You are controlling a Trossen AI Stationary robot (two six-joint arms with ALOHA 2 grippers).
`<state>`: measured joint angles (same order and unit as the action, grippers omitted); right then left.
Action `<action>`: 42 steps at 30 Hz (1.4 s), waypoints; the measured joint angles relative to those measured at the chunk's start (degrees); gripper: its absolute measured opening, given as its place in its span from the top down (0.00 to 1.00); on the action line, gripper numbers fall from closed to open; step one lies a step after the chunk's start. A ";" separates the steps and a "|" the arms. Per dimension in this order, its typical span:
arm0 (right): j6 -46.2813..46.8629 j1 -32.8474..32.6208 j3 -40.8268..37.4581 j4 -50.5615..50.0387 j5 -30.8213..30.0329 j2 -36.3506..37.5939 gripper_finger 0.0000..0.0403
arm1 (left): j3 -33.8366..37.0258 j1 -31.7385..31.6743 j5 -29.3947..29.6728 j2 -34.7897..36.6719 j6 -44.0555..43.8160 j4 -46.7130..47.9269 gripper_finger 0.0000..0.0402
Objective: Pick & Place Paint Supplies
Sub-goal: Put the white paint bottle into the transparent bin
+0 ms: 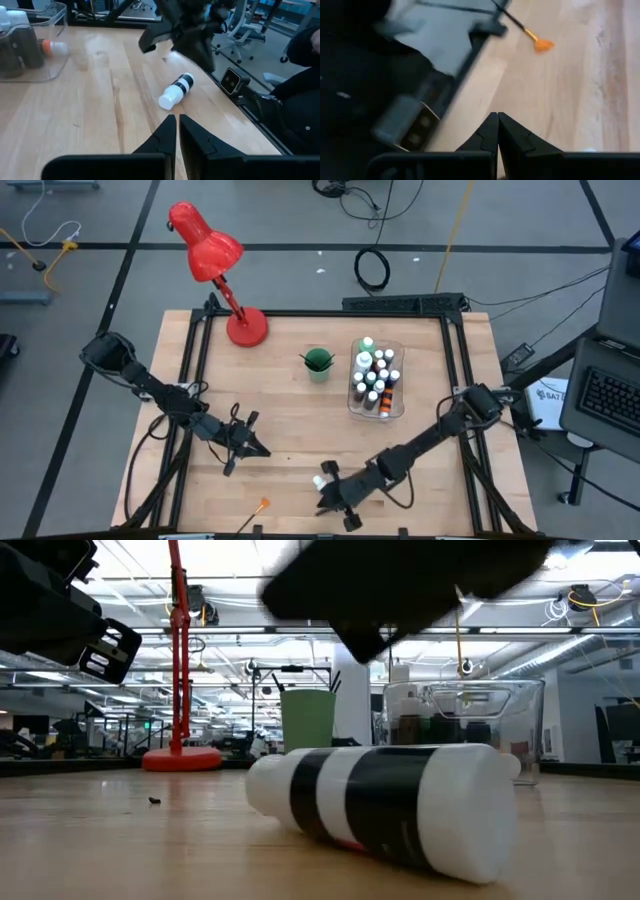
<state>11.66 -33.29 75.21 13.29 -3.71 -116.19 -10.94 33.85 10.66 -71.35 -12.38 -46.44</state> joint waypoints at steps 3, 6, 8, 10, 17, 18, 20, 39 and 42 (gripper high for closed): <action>-0.88 -2.13 0.06 1.01 -0.75 0.15 1.00 | 0.00 0.00 0.65 0.02 0.24 0.02 0.95; 0.23 -3.43 0.18 -0.21 -0.54 -0.44 1.00 | 0.00 0.00 1.89 0.02 0.24 -0.01 0.95; 0.94 -3.59 0.08 -1.38 -0.60 -2.06 1.00 | 0.00 0.00 2.10 0.02 0.24 0.00 0.95; 1.44 -3.52 -0.14 -2.21 -0.57 -3.51 1.00 | 0.00 0.00 2.31 0.01 0.24 -0.02 0.95; 6.47 -2.08 0.05 -2.09 -1.42 -6.59 1.00 | 0.00 0.00 2.54 0.00 -0.02 0.04 0.95; 7.00 -1.95 0.14 -2.71 -2.43 -6.48 1.00 | 0.00 0.00 2.54 0.02 -0.17 0.06 0.95; 7.83 -1.70 0.12 -3.45 -3.89 -6.41 1.00 | 0.00 0.00 2.54 0.01 -0.24 0.29 0.95; 8.43 -2.33 0.05 -6.65 -17.17 -3.53 1.00 | -0.21 0.09 2.78 -0.73 0.07 4.84 0.95; 8.64 -2.10 0.05 -7.30 -17.62 -3.53 1.00 | -1.78 1.00 2.71 -3.46 0.94 5.17 0.95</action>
<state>20.31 -35.39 75.26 6.00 -21.33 -119.72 -12.72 34.84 13.37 -74.81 -11.44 -41.27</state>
